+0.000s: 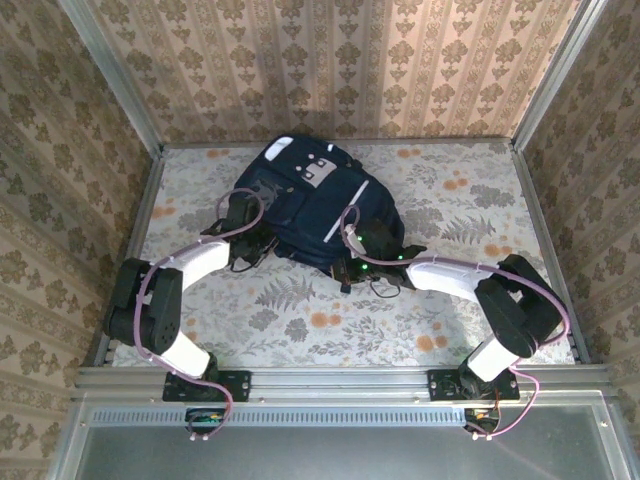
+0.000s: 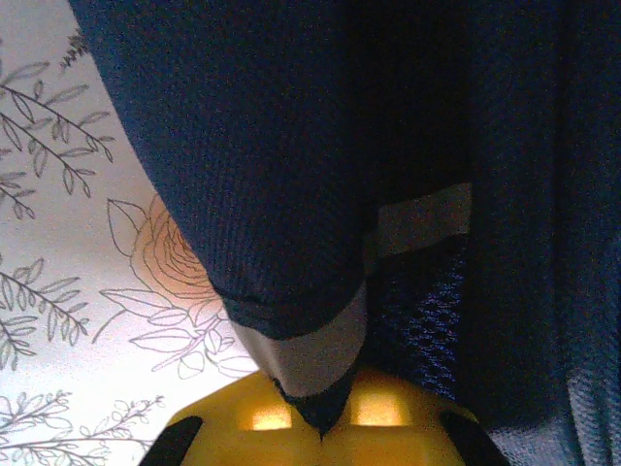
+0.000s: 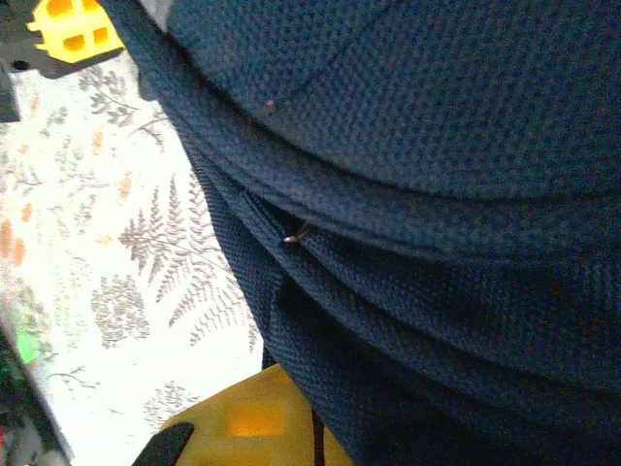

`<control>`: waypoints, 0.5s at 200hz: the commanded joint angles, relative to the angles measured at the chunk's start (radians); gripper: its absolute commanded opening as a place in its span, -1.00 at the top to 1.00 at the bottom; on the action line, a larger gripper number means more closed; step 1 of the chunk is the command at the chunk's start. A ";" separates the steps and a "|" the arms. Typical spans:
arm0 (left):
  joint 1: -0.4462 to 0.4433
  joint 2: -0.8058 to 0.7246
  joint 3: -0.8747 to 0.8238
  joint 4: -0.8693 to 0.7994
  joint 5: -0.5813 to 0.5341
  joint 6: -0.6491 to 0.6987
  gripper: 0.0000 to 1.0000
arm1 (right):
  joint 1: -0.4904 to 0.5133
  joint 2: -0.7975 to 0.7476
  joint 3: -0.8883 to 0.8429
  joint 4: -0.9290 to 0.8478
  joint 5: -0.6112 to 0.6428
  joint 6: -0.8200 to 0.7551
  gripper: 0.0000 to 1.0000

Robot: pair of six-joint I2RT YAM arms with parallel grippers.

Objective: Pack the student bag

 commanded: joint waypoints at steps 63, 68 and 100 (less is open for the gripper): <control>-0.008 -0.225 -0.039 -0.086 0.071 -0.051 -0.10 | 0.016 0.072 -0.072 0.359 -0.060 0.286 1.00; -0.017 -0.241 -0.058 -0.080 0.075 -0.066 -0.10 | 0.020 0.073 -0.072 0.361 -0.054 0.284 1.00; -0.081 -0.294 -0.154 -0.018 0.050 -0.155 -0.15 | 0.023 0.070 -0.087 0.417 -0.044 0.296 1.00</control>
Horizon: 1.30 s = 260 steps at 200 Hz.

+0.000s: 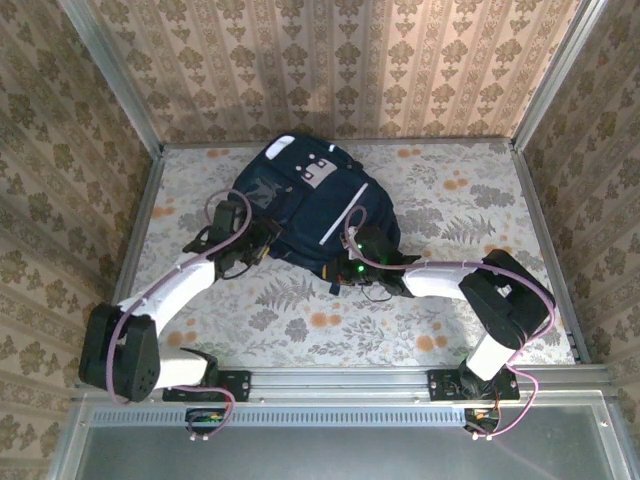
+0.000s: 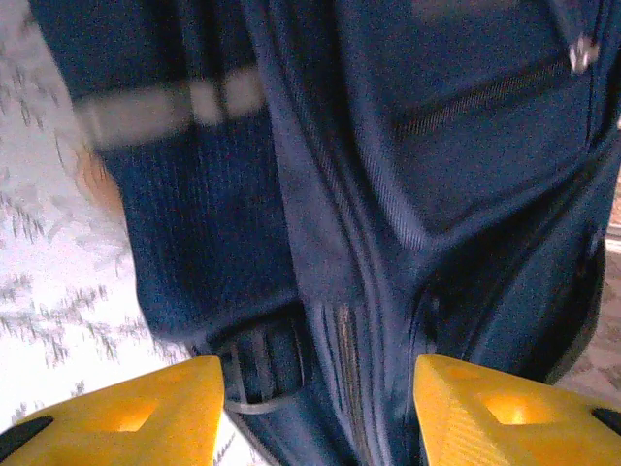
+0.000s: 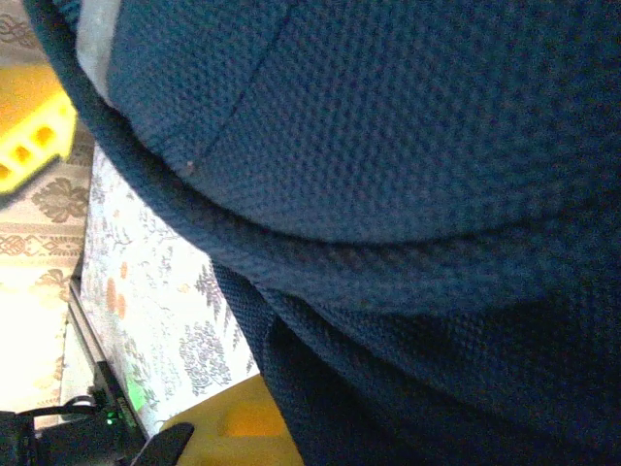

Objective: Pack the student bag

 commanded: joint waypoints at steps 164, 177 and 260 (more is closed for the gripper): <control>-0.101 0.361 0.114 0.103 -0.113 0.000 0.78 | 0.027 -0.041 -0.021 -0.079 0.077 -0.103 1.00; -0.100 0.384 0.139 0.071 -0.125 0.015 0.92 | 0.029 -0.047 -0.012 -0.152 0.121 -0.138 0.92; -0.091 0.420 0.127 0.049 -0.136 0.016 1.00 | 0.022 -0.082 -0.026 -0.263 0.212 -0.237 0.84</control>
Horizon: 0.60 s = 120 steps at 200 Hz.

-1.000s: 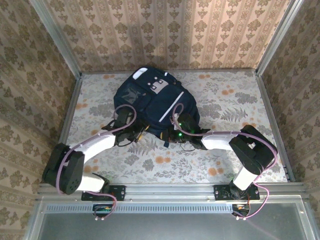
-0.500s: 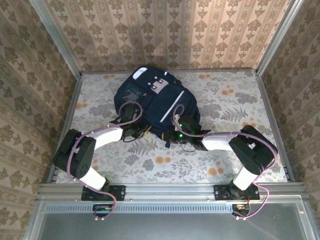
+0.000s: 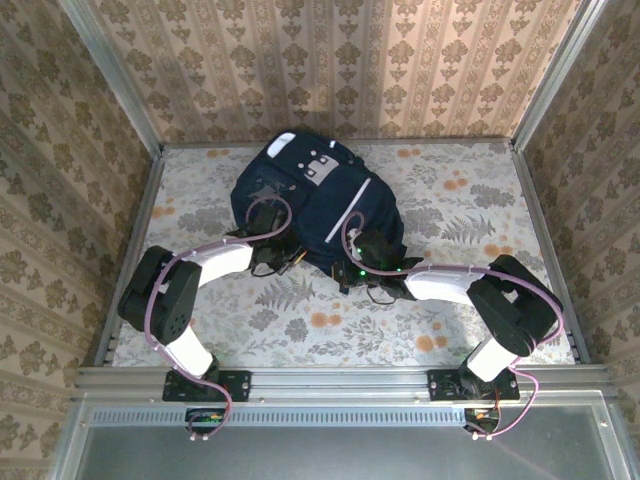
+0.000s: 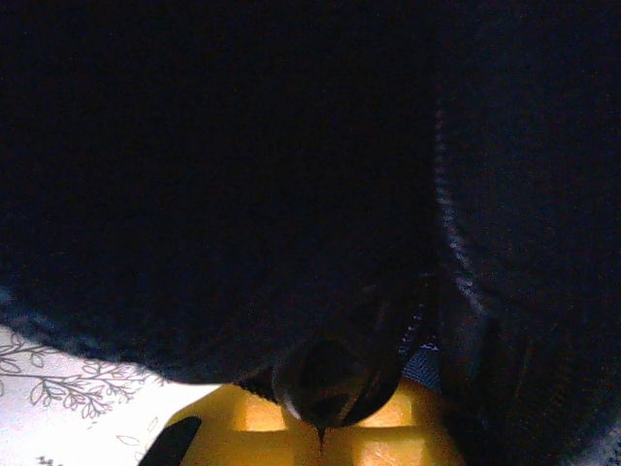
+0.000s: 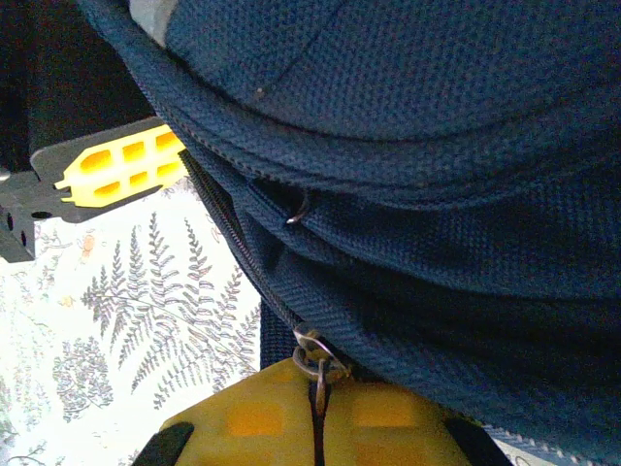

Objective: Pack the student bag

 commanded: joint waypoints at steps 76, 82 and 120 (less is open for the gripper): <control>0.027 0.046 0.012 -0.017 -0.129 0.033 1.00 | -0.001 0.077 0.045 -0.014 -0.085 0.052 0.49; 0.027 0.045 0.011 -0.016 -0.129 0.033 1.00 | -0.001 0.082 0.046 -0.006 -0.081 0.055 0.49; 0.023 0.046 0.003 -0.001 -0.119 0.027 1.00 | 0.001 0.109 0.072 -0.005 -0.087 0.067 0.47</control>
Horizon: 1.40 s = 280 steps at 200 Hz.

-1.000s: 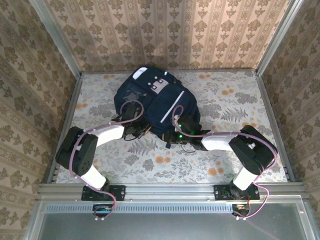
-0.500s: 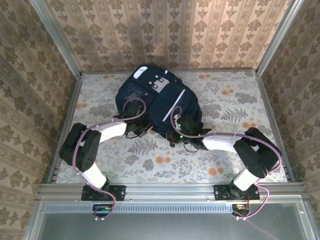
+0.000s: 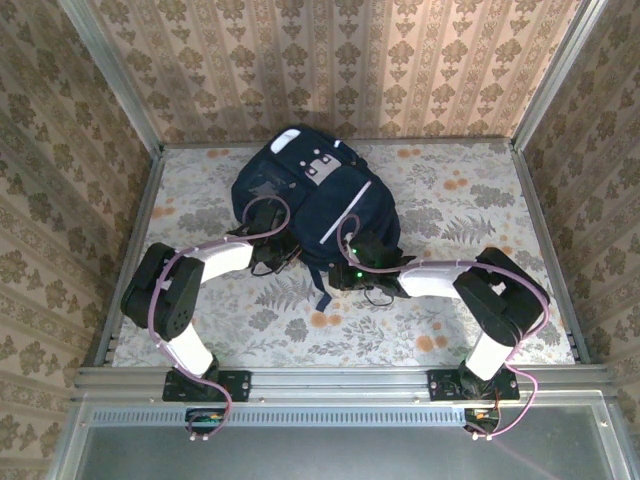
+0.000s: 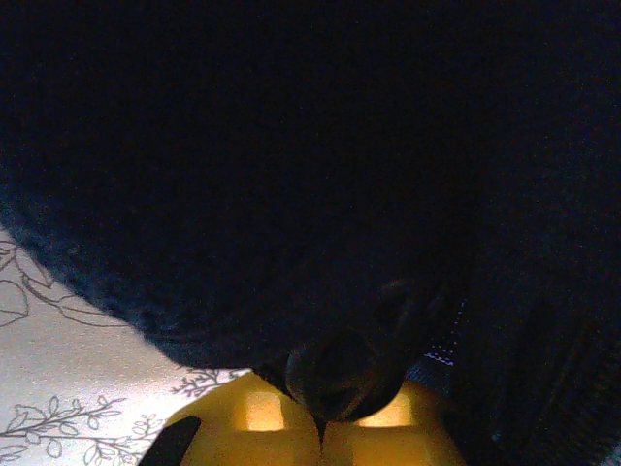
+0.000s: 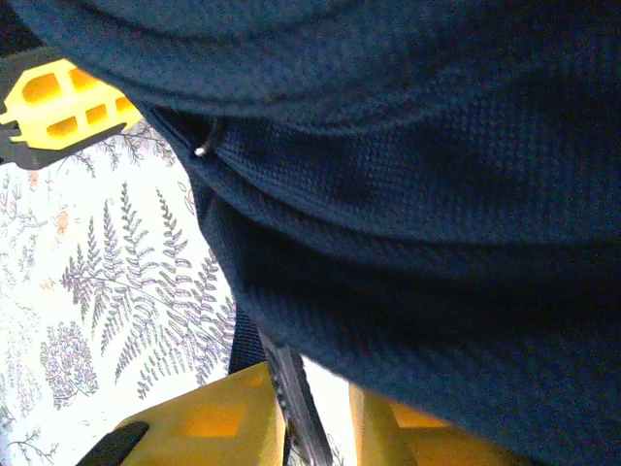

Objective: Pack the student bag

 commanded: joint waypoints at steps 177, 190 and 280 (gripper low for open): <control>0.001 0.007 0.001 0.013 -0.036 -0.006 1.00 | -0.016 -0.215 -0.045 -0.110 0.039 0.040 0.30; 0.001 0.004 -0.001 0.012 -0.036 -0.005 1.00 | -0.016 -0.180 -0.049 -0.065 0.010 0.080 0.22; 0.001 0.005 0.003 0.008 -0.031 -0.007 1.00 | -0.034 -0.017 -0.066 0.148 -0.134 0.260 0.07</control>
